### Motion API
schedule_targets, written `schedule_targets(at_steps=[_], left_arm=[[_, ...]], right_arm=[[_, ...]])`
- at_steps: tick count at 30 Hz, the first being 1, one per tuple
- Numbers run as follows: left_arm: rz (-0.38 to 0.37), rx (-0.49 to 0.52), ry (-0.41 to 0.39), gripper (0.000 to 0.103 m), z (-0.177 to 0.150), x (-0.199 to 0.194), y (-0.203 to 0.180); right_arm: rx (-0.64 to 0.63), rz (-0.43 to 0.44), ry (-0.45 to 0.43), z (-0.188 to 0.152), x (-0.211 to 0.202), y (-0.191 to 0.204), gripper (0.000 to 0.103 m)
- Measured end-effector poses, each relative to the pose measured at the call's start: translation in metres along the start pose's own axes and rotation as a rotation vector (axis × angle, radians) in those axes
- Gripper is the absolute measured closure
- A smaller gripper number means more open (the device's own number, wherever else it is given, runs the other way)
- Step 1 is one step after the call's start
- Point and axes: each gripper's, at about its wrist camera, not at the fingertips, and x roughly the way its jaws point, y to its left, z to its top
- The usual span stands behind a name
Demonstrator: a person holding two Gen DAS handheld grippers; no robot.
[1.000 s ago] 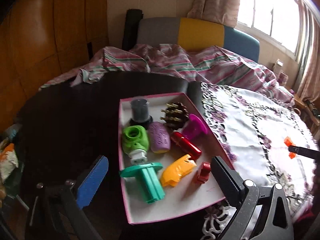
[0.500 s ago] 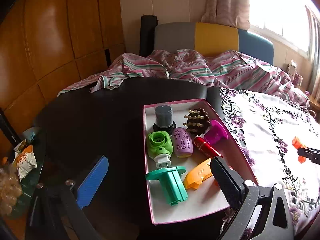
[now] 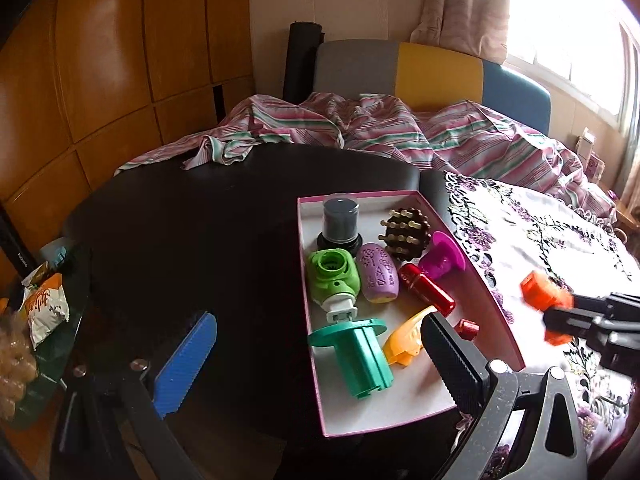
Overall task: Organize rigid objects
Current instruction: 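Carry the orange cube cluster toward the tray with the right gripper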
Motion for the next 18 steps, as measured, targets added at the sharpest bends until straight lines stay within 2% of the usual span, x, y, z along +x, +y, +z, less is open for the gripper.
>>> schedule_targets(at_steps=[8,13,15,18], left_arm=[[0.023,-0.049,0.008,0.0,-0.002,0.003,0.023],[0.053,-0.082,0.004,0.0,-0.002,0.005,0.038],[0.055,-0.093,0.004,0.0,-0.003,0.005,0.043],[0.057,-0.1,0.009,0.0,-0.003,0.007,0.045]], right_arm=[[-0.197,0.121,0.127,0.003,0.033,0.046,0.065],[-0.268,0.187,0.236,0.007,0.067,0.057,0.065],[-0.291,0.188,0.271,0.008,0.082,0.058,0.065],[-0.257,0.161,0.29,0.012,0.097,0.05,0.066]])
